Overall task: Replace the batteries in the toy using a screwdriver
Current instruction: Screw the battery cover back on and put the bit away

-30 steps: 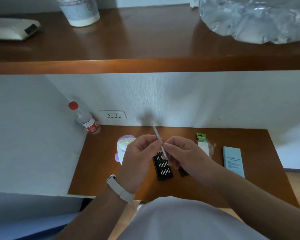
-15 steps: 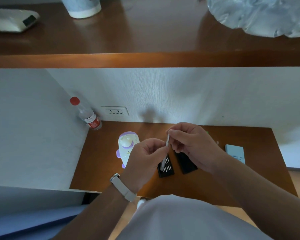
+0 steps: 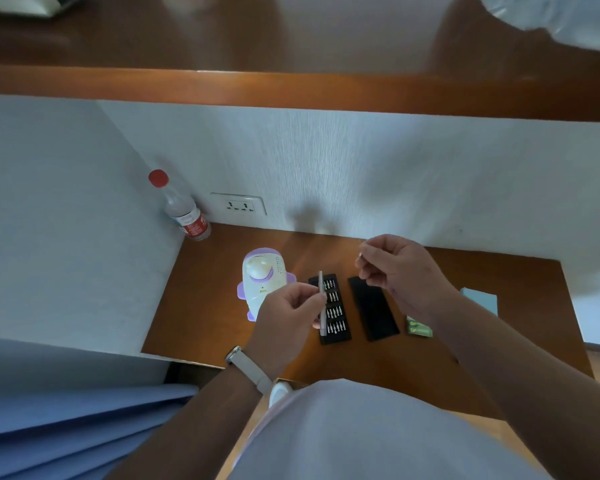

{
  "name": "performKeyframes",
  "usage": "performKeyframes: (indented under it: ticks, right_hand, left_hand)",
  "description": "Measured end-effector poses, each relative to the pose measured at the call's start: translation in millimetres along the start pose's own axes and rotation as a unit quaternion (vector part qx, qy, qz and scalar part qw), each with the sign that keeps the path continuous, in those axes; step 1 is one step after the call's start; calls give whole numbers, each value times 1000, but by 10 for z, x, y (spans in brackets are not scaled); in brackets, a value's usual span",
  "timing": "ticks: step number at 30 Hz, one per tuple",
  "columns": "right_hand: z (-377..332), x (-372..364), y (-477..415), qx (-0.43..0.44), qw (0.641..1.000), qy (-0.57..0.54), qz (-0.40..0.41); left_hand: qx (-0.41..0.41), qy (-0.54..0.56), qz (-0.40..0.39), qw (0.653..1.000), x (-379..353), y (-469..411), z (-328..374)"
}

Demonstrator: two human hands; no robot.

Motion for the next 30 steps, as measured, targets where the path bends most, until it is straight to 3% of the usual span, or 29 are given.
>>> performKeyframes:
  ticks: [12, 19, 30]
  right_hand:
    - [1291, -13, -404, -119, 976, 184, -7]
    - [1713, -104, -682, -134, 961, 241, -8]
    - [1812, -391, -912, -53, 940, 338, 12]
  left_hand:
    - [114, -113, 43, 986, -483, -312, -1087]
    - [119, -219, 86, 965, -562, -575, -1371]
    - [130, -207, 96, 965, -699, -725, -1514]
Point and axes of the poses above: each hand's wrist, its own y-axis away from the middle knuckle, its own x-axis out of the back of the hand, z = x × y, the point moved 8 cm from there along -y, towards the middle knuckle, and after that the axes turned 11 degrees about z, right-handed, at the moved point
